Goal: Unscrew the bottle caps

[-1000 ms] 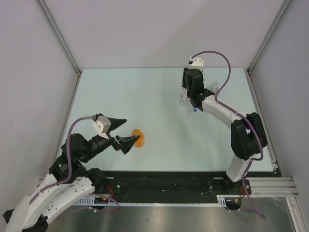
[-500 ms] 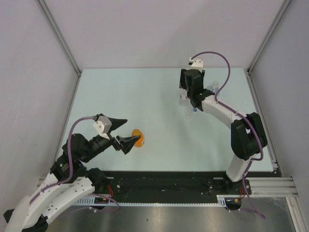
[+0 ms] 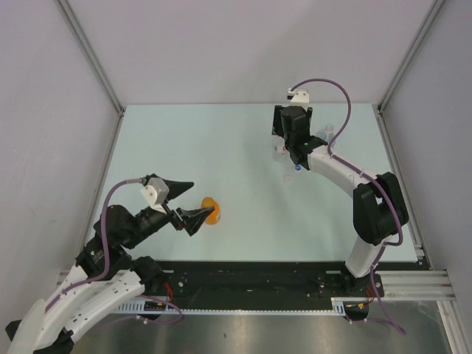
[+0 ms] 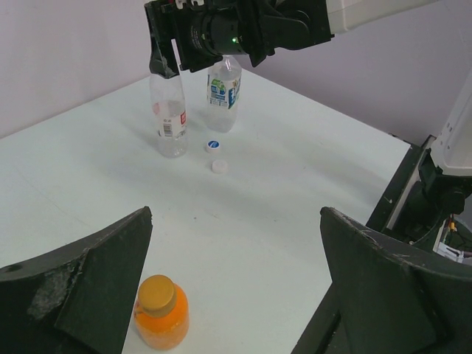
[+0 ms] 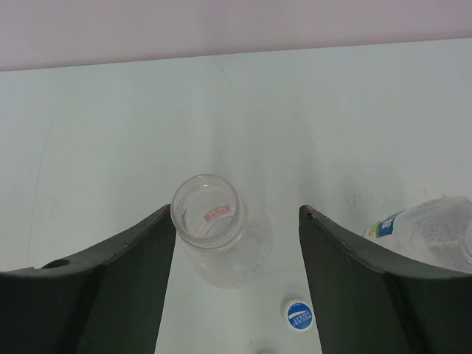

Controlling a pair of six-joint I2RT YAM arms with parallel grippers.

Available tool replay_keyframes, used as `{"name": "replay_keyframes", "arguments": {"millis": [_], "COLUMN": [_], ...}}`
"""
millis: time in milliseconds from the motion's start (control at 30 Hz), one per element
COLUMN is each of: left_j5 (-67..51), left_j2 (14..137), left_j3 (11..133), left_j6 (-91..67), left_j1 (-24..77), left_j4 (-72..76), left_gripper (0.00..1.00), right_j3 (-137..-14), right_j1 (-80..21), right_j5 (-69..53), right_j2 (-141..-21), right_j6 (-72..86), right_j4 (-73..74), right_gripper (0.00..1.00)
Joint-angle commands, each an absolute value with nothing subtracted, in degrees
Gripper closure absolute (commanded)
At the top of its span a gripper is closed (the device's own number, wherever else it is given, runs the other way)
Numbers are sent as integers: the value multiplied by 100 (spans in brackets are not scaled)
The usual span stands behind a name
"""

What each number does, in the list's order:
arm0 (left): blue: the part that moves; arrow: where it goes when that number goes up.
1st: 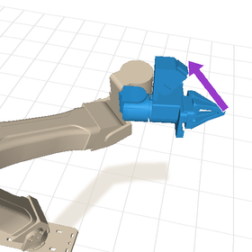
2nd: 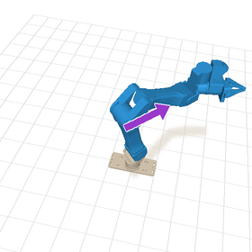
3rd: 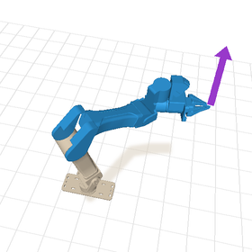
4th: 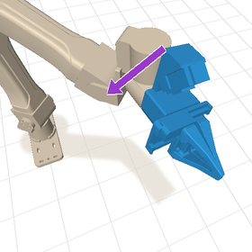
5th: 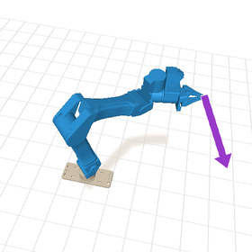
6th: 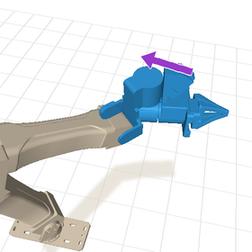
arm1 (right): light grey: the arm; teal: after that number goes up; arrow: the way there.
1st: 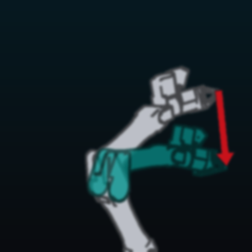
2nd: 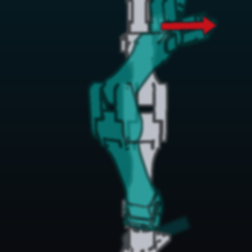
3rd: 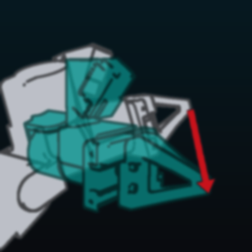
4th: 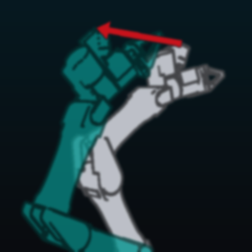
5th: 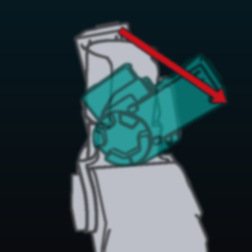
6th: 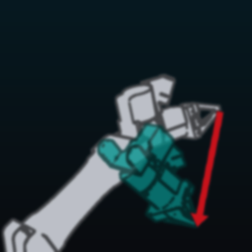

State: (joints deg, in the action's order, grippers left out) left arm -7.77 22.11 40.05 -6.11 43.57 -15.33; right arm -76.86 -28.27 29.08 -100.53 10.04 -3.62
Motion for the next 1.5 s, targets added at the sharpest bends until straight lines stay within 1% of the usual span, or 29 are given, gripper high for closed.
{"name": "replay_keyframes", "arguments": {"millis": [0,633,800,933,1033,1067,1100,1167,1200,1233,1267,1300,1333,1400,1467], "left_j5": [-861,-905,-879,-870,-826,-783,-600,-213,-11,800,1200,1657,2322,2793,3040], "left_j2": [2136,2100,2118,2127,2101,2092,2092,2118,2144,2205,2345,2460,2574,2942,3163], "left_j3": [3964,3920,3946,3946,3973,3964,3973,4025,4051,4087,4122,4235,4297,4464,4526], "left_j6": [-729,-765,-712,-712,-703,-703,-729,-843,-887,-957,-1149,-1238,-1326,-1615,-1853], "left_j1": [4333,4333,4333,4333,4333,4333,4333,4333,4333,4333,4333,4333,4333,4289,4141], "left_j4": [-1406,-1362,-1380,-1397,-1441,-1476,-1494,-1642,-1713,-1801,-2011,-2134,-2275,-2627,-2838], "left_gripper": [0,0,0,0,0,0,0,0,0,0,0,0,0,0,0], "right_j3": [-7954,-8016,-8007,-7998,-7928,-7893,-7736,-7472,-7175,-6980,-6813,-6672,-6366,-6049,-5574], "right_j1": [-2891,-3102,-3339,-3524,-3770,-4023,-4173,-4524,-4822,-4973,-5070,-5254,-5352,-5615,-5984], "right_j5": [3006,2997,3119,3295,3576,3682,3944,4034,3799,3553,3238,2504,2192,1559,1215], "right_j2": [-9686,-9457,-9167,-8878,-8465,-8307,-8001,-7613,-7446,-7096,-6971,-6857,-6768,-6627,-6574], "right_j6": [1063,1107,1160,1291,1414,1398,1345,1178,1126,1108,1168,1247,1379,1651,1749], "right_j4": [-369,-185,-18,465,895,992,1115,1134,1090,1064,1046,1028,994,714,345], "right_gripper": [29,28,28,28,28,29,29,29,29,29,29,30,30,31,32]}}
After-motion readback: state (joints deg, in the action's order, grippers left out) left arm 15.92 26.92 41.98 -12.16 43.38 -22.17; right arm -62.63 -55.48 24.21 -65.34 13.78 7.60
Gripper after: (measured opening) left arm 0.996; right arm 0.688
